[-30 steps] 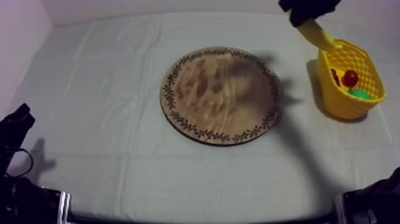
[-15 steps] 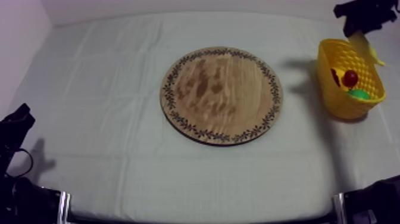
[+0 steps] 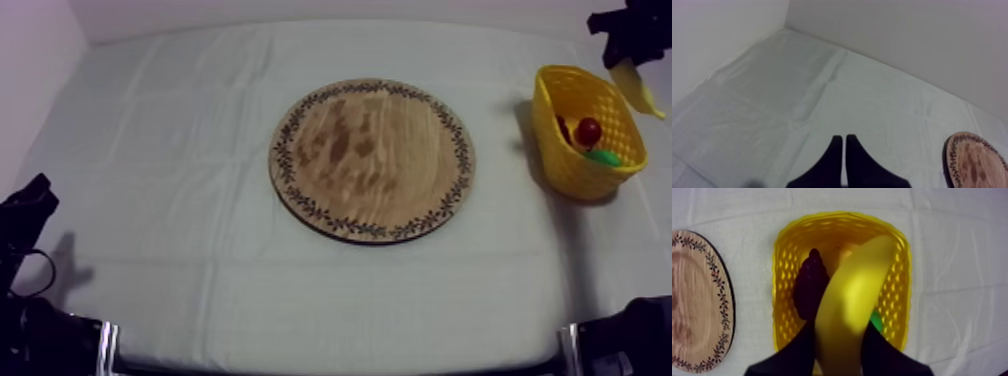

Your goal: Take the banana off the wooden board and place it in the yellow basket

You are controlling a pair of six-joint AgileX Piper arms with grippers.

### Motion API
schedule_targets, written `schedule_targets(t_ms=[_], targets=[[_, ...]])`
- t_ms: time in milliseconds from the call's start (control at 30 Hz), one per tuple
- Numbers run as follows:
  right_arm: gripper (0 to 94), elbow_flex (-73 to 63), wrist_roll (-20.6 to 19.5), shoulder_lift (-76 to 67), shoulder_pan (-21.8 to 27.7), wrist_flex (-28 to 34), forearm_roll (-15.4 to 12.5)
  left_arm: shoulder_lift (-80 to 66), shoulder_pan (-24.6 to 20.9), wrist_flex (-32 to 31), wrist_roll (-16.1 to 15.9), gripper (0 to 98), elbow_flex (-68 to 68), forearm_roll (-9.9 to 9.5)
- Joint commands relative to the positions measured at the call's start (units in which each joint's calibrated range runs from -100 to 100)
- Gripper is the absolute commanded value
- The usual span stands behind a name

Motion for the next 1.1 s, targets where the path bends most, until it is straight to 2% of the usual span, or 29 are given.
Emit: schedule_targets(t_ms=[0,467,600,733,1067], targets=[[23.7,-0.1,-0.2,0.8,-0.1,-0.3,0.0,0.0,0.0,0.0,0.0,0.1,0.0,0.03],[26.3,3.3,-1.9,11.5,0.5,-8.4,1.0,0.0,0.0,0.0,0.0,0.1,0.0,0.03],[30.5,5.0,-1.9,14.3,0.9,-11.2,1.1,0.0,0.0,0.0,0.0,0.1,0.0,0.03],[39.7,6.3,-1.5,15.7,0.9,-13.1,1.2,0.0,0.0,0.0,0.0,0.1,0.0,0.03],[72.4,7.6,-0.6,16.5,0.7,-14.5,0.8,0.0,0.0,0.0,0.0,0.1,0.0,0.03]])
